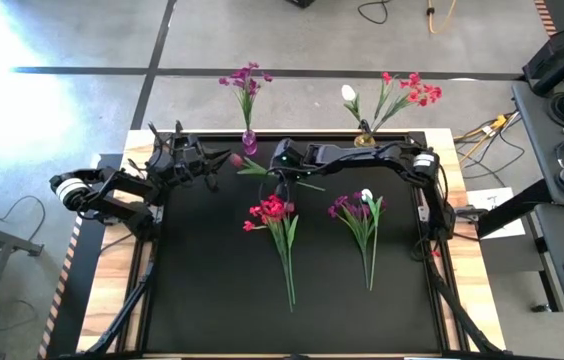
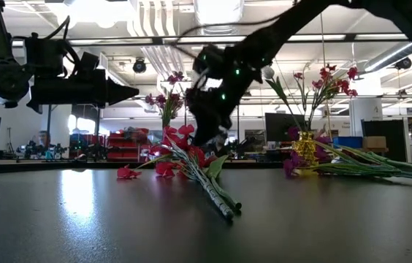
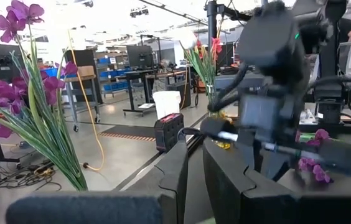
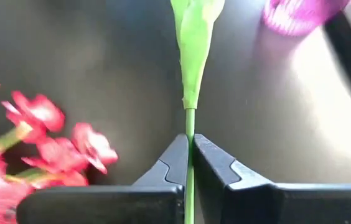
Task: Sort flowers into vase by color
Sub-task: Put the top purple flower into the purple vase
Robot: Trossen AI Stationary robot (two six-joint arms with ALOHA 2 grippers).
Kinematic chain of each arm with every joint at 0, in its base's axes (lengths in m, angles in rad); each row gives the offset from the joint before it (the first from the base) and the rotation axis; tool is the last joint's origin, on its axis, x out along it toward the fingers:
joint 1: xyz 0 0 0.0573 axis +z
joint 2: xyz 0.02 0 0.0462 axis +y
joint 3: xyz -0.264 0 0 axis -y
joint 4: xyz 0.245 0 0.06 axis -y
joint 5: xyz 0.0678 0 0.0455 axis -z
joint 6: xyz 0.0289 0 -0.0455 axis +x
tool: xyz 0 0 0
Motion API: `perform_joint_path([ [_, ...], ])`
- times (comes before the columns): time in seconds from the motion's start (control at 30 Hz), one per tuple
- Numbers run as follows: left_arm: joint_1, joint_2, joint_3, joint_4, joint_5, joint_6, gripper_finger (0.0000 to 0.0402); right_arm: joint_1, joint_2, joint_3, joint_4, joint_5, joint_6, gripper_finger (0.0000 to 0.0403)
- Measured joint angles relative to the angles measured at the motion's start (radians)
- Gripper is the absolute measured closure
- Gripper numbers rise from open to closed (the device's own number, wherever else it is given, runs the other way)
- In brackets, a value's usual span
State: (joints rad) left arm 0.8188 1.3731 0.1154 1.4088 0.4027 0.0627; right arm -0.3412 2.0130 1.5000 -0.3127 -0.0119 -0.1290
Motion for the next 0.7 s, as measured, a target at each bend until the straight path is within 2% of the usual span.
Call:
perform_joint_path([
  [0.13, 0.000, -0.001, 0.000, 0.015, 0.000, -0.012, 0.0365, 0.019, -0.049, -0.024, 0.096, 0.051, 0.001, 0.0390],
  [0.23, 0.000, -0.005, -0.001, 0.044, 0.001, -0.030, 0.0365, 0.034, -0.089, -0.056, 0.257, 0.074, 0.014, 0.0390],
  [0.47, 0.002, -0.034, -0.047, 0.164, 0.001, -0.054, 0.0365, 0.098, -0.105, -0.147, 0.749, 0.196, 0.010, 0.0390],
  [0.57, 0.004, -0.077, -0.067, 0.159, 0.000, -0.049, 0.0365, 0.118, -0.096, -0.174, 1.002, 0.250, -0.014, 0.0390],
  [0.7, 0.005, -0.133, -0.087, 0.161, -0.002, -0.048, 0.0365, 0.125, -0.061, -0.182, 1.217, 0.305, -0.056, 0.0390],
])
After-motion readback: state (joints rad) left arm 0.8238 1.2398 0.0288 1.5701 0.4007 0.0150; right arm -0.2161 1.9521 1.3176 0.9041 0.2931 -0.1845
